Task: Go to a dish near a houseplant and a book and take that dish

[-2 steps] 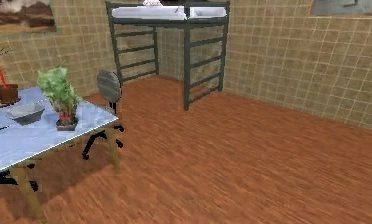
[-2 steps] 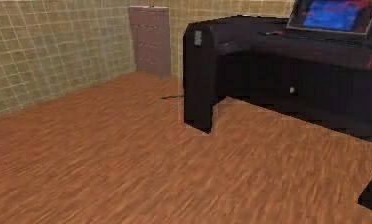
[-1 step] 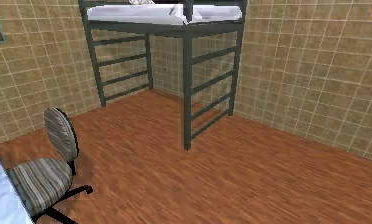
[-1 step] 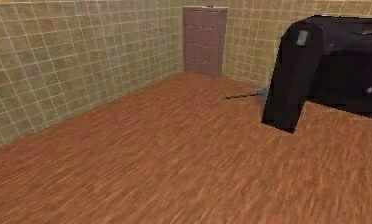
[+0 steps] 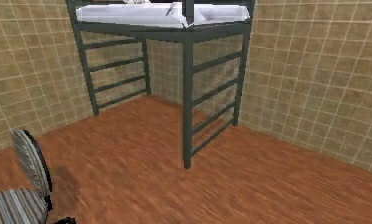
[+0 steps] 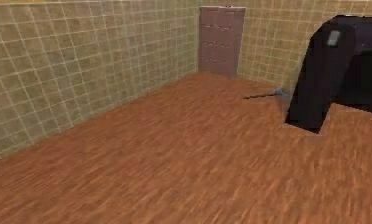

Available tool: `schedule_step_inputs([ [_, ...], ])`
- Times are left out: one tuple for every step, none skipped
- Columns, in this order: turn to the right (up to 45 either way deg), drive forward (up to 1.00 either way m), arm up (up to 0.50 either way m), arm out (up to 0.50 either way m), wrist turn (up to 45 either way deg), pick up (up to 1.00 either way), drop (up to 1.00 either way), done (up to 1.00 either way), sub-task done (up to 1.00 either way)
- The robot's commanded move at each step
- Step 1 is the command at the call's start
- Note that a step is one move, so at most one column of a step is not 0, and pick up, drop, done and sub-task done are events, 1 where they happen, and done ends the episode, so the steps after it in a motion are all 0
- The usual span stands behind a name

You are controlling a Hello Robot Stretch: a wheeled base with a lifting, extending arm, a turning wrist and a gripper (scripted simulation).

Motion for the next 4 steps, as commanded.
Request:
schedule_step_inputs([
  [-12.0, 0.0, 0.0, 0.0, 0.0, 0.0, 0.0, 0.0, 0.0],
  [0.0, 0.85, 0.0, 0.0, 0.0, 0.0, 0.0, 0.0, 0.0],
  [-30.0, 0.0, 0.0, 0.0, 0.0, 0.0, 0.0, 0.0, 0.0],
  [0.0, 0.25, 0.0, 0.0, 0.0, 0.0, 0.0, 0.0, 0.0],
])
